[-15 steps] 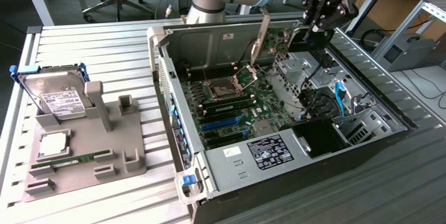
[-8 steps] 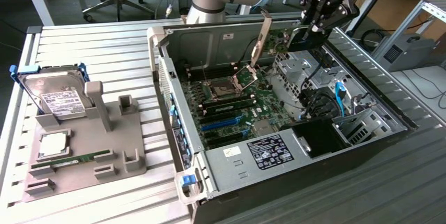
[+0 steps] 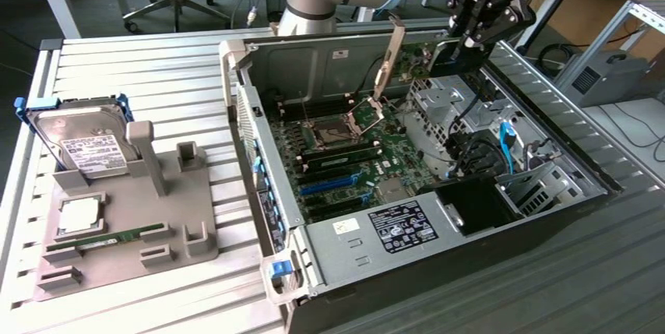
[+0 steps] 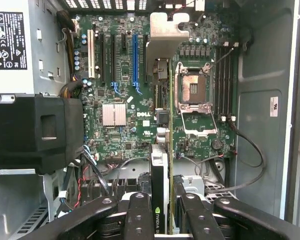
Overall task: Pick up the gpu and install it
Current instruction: 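Insert the gpu into the slot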
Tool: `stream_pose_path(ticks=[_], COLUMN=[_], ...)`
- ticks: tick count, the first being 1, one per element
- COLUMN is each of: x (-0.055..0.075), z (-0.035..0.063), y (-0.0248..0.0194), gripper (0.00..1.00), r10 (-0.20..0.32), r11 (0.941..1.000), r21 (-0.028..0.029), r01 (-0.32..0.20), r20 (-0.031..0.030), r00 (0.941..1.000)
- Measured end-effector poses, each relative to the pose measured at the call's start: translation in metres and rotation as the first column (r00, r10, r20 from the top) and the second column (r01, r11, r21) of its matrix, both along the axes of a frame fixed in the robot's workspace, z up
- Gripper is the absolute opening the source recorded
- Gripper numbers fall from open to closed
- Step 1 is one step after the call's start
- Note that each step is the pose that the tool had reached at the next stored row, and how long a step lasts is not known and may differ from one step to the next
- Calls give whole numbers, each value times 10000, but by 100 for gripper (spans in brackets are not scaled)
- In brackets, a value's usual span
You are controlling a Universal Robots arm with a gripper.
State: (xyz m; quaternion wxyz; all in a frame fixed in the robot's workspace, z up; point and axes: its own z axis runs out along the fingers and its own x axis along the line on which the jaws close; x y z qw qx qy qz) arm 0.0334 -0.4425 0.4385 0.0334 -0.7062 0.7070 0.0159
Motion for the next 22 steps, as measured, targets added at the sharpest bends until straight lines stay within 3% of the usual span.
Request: stream_pose_path(ticks=[3, 7, 13, 22], x=[-1, 2, -5, -151], z=[0, 0, -2, -9], y=[0, 0, 0, 0], gripper=[27, 27, 27, 27], r10=[-2, 0, 1, -5], r11=[10000, 10000, 10000, 10000], r21=[0, 0, 1, 1], r01=[2, 0, -1, 5], r20=[-30, -167, -172, -172], r00=[10000, 9999, 9999, 9999])
